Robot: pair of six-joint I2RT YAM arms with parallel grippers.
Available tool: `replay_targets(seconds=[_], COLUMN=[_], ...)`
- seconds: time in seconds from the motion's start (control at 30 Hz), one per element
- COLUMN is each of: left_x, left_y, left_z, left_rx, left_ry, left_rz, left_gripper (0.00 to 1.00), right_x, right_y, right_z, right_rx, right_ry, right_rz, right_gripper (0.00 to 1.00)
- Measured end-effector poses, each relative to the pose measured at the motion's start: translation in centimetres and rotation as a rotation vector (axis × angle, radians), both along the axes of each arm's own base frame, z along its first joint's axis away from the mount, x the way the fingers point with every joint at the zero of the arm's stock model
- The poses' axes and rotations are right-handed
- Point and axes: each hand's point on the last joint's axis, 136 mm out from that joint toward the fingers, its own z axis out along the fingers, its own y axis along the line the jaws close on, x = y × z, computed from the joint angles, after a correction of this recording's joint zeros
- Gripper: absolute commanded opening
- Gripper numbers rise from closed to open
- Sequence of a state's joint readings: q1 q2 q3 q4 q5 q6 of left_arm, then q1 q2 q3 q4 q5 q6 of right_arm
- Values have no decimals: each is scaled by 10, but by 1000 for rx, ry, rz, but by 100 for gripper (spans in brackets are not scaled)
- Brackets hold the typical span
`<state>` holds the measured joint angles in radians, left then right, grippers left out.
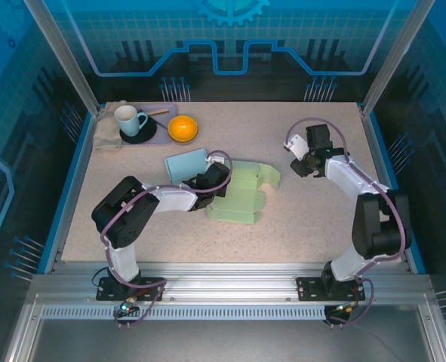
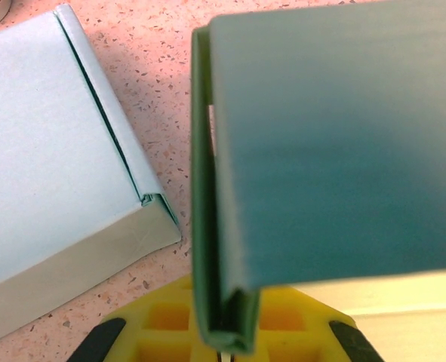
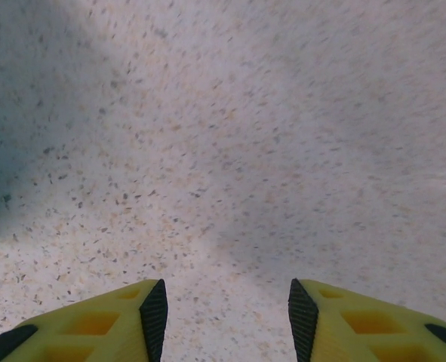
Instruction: Fold the paper box
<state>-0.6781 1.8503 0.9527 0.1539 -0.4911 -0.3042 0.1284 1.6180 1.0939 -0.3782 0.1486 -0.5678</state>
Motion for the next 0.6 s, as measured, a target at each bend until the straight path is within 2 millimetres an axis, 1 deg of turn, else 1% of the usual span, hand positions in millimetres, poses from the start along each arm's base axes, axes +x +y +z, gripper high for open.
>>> replay_targets(seconds=[0.07, 0.17, 0.3, 0.37, 0.6], left_x=[0, 0, 0, 0, 0], left_y=[0, 0, 0, 0, 0], left_z=[0, 0, 0, 0, 0], left_rx=[0, -1, -1, -1, -2], left_ry=[0, 0, 0, 0, 1], left_rz=[-1, -1, -1, 0, -1], left_gripper=[0, 0, 0, 0, 1], right_x=[-2, -8, -15, -18, -31], right_y=[6, 18, 42, 50, 71], right_z=[-10, -16, -18, -18, -15], right_rx=[16, 76, 185, 227, 338], right_ry=[30, 55, 77, 87, 114], right_rz=[22, 61, 118, 138, 191], right_gripper=[48, 48, 47, 47, 47])
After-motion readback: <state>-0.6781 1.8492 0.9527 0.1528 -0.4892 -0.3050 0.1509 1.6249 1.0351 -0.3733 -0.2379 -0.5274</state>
